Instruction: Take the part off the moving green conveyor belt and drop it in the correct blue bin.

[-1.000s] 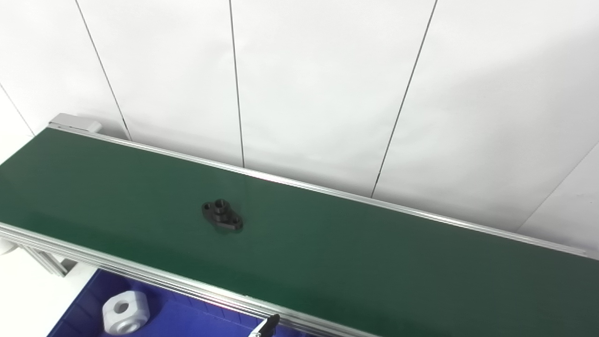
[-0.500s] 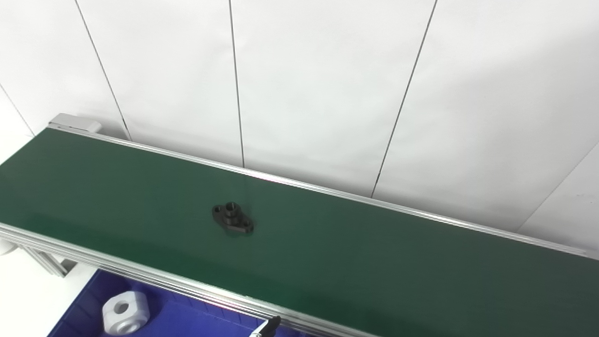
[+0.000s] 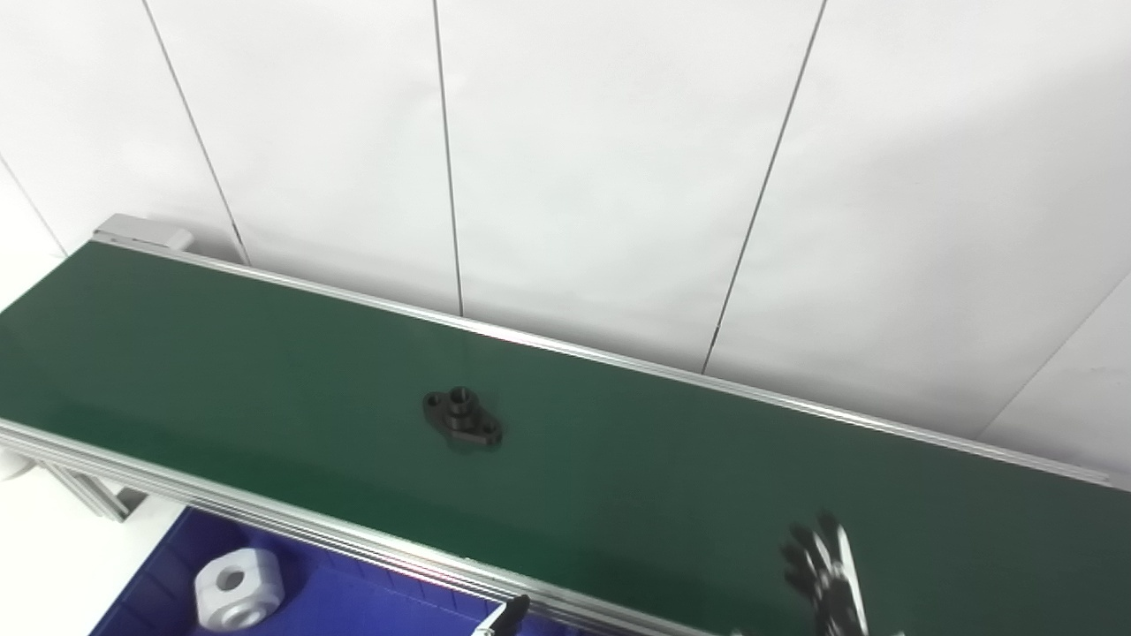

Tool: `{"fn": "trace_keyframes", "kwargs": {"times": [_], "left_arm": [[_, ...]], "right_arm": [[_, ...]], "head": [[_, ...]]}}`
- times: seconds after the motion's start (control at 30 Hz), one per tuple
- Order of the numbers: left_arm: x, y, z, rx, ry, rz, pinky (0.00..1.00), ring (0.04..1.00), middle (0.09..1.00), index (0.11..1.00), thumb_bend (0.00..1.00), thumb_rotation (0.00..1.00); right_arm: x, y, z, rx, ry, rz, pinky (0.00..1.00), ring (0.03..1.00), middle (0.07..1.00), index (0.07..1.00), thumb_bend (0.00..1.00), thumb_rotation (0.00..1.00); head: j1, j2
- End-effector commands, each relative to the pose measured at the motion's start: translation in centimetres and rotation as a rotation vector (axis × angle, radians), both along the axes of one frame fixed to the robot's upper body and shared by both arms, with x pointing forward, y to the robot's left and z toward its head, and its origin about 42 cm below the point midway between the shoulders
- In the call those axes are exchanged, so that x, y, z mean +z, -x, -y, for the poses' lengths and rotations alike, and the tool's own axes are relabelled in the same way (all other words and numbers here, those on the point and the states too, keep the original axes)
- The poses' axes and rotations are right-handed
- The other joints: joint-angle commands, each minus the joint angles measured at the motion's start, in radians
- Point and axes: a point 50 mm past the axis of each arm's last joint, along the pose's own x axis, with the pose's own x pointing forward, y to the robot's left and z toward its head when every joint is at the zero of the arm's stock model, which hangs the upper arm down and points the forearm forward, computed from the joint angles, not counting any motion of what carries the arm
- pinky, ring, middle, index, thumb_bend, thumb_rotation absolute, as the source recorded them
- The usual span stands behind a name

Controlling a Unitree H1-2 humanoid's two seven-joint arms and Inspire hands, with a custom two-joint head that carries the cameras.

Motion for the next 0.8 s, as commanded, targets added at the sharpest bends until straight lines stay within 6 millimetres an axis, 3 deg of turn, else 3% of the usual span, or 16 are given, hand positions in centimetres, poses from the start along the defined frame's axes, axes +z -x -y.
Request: {"fn": "trace_keyframes", "kwargs": {"times": [0.0,0.23,0.57,0.77], "left_arm": [[3.1,-1.2,5.1,-0.005,0.157,0.073,0.93,0.928,0.917,0.896,0.54,0.90],[3.4,-1.2,5.0,-0.016,0.160,0.064,0.89,0.910,0.920,0.907,0.57,0.91],[3.3,-1.5,5.6,-0.012,0.167,0.083,0.77,0.854,0.877,0.902,0.61,0.90],[3.7,-1.4,6.1,-0.011,0.193,0.086,0.78,0.862,0.865,0.899,0.52,0.88]], "right_arm": [[1.8,-2.2,-0.4,0.020,0.065,0.052,0.80,0.877,0.911,0.946,0.88,0.59],[3.5,-8.1,-1.8,0.042,0.295,0.072,0.67,0.827,0.885,0.903,0.94,0.57],[3.3,-14.3,-4.1,0.066,0.508,0.049,0.71,0.833,0.887,0.897,0.93,0.60],[3.0,-17.0,-6.7,0.110,0.623,0.048,0.74,0.826,0.871,0.892,0.94,0.58]], "head": [[-0.005,0.006],[-0.019,0.016],[0.000,0.019],[0.015,0.025]]}}
